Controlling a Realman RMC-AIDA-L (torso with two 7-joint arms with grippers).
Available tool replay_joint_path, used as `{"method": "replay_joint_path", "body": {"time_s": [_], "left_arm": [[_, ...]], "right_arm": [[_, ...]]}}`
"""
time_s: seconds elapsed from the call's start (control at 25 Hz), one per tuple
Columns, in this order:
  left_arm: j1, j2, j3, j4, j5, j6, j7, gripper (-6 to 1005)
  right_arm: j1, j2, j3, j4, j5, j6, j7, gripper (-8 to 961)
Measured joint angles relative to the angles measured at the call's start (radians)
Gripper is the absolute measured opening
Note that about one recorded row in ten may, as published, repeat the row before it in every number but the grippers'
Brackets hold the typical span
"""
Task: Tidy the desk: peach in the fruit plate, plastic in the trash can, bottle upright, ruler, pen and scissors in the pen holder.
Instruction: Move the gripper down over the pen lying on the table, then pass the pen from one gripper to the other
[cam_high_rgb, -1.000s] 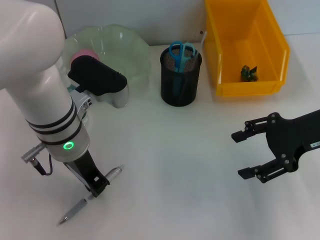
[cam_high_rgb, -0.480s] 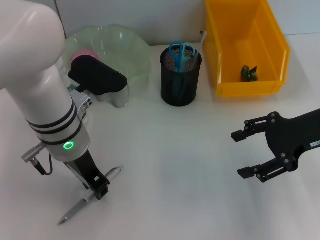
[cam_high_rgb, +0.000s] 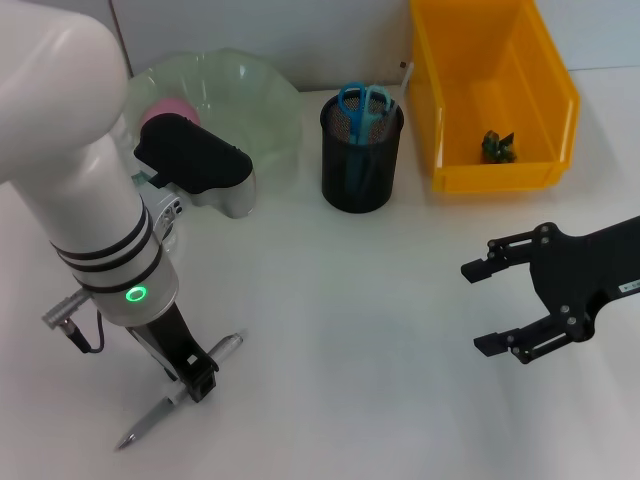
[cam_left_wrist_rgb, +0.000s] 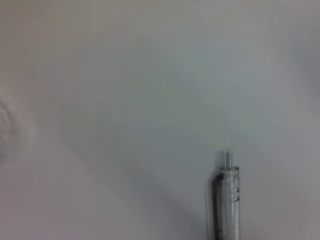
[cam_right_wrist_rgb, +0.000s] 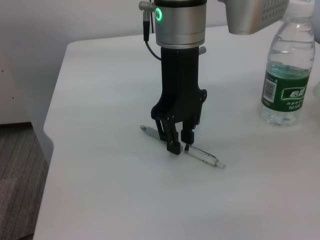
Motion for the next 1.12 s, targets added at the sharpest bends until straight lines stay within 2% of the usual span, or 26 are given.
{"method": "replay_joint_path", "body": {"time_s": [0.44,0.68,0.76,0.88,0.96,1.04,1.12], "left_arm": [[0.010,0.000,0.023,0.000,0.012,-0.022,0.001,298],[0.019,0.003,0.010,0.054,0.013,-0.004,0.001,211],[0.029,0.007,-0.021,0.102,0.014,0.019,0.008,182],[0.051,0.009,-0.124,0.200,0.010,0.061,0.042,138],[0.081,0.007,-0.217,0.294,-0.007,0.077,0.071,138],[0.114,0.007,-0.290,0.363,-0.058,0.065,0.105,138],[0.169,0.008,-0.371,0.425,-0.193,0.032,0.175,139]], "right_arm": [[0.002,0.001,0.000,0.000,0.001,0.000,0.002,806],[0.002,0.001,0.001,-0.001,0.001,0.000,0.004,802],[0.003,0.001,0.001,-0.002,0.001,0.000,0.008,801],[0.003,-0.006,0.010,-0.002,0.005,-0.003,0.027,799],[0.000,-0.011,0.062,-0.003,0.012,-0.019,0.037,798],[-0.001,-0.013,0.089,-0.004,0.015,-0.024,0.040,797],[-0.005,-0.018,0.144,0.000,0.032,-0.034,0.048,796]]}}
